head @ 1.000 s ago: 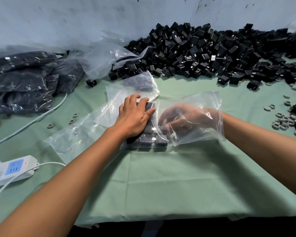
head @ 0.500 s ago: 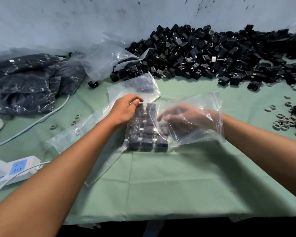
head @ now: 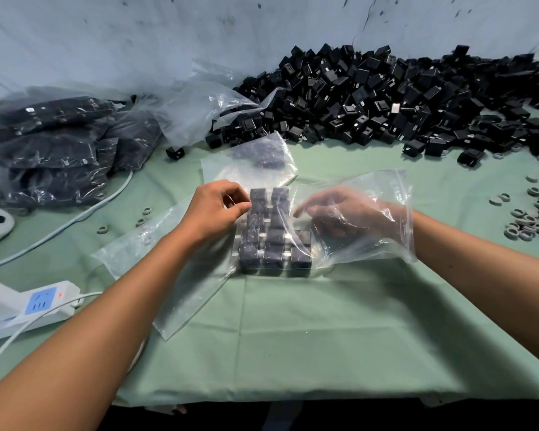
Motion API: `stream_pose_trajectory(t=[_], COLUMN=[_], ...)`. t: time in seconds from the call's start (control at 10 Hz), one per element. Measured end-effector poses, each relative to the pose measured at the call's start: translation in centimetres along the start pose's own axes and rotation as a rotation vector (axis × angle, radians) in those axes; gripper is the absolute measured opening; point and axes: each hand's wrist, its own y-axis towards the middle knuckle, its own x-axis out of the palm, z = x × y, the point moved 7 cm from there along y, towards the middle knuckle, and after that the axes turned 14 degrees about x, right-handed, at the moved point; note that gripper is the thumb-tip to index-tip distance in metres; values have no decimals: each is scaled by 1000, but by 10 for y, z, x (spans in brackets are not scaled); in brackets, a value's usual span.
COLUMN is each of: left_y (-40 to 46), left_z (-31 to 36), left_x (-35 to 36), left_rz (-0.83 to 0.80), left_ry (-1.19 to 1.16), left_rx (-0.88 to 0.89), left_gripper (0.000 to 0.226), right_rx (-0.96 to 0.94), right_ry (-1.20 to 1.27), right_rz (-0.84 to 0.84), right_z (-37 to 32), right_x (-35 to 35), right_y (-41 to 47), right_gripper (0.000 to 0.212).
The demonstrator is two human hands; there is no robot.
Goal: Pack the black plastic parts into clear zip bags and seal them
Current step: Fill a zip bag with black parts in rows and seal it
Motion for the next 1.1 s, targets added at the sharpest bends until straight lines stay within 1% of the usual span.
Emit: stream_pose_trajectory(t=[0.1,0.2,0.3,0.4,0.5,0.6,0.7,0.8,0.9,1.0,1.1], left_y=[-7,-9,-10,-14,-17,-19,-17,-13,-9,-1,2], left_z=[-2,0,3,5,4,4,5,5,3,-6,-17], left_x=[3,3,3,4,4,4,4,3,0,-7,-8], left_rz=[-92,-179,-269,-326,-327,-336,-343,-350,-290,-87,27], left_ry=[-149,-214,-285,-299,-319,-328,-325,-301,-286,-208,-207], left_rx=[-37,-34,-36,-37,-61,-76,-82,-90,-84,-111,-200], left_gripper=[10,8,7,10,11,11,12,15,16,15,13], right_rx=[-13,50,67,92,103,89,99,107,147,181,161], right_ry=[96,148,191,221,153,147,214,145,323,516,273], right_rz=[-70,-64,-52,-19,33,52,34,69,30,-19,83], right_z=[-1,-4,-2,-2,-1,-1,3,1,4,6,6], right_x=[7,10,10,6,2,2,3,1,4,8,2], right_y=[-3,-6,-4,-4,-4,-2,0,0,2,0,2], right_gripper=[28,30,28,25,22,21,24,25,23,22,24])
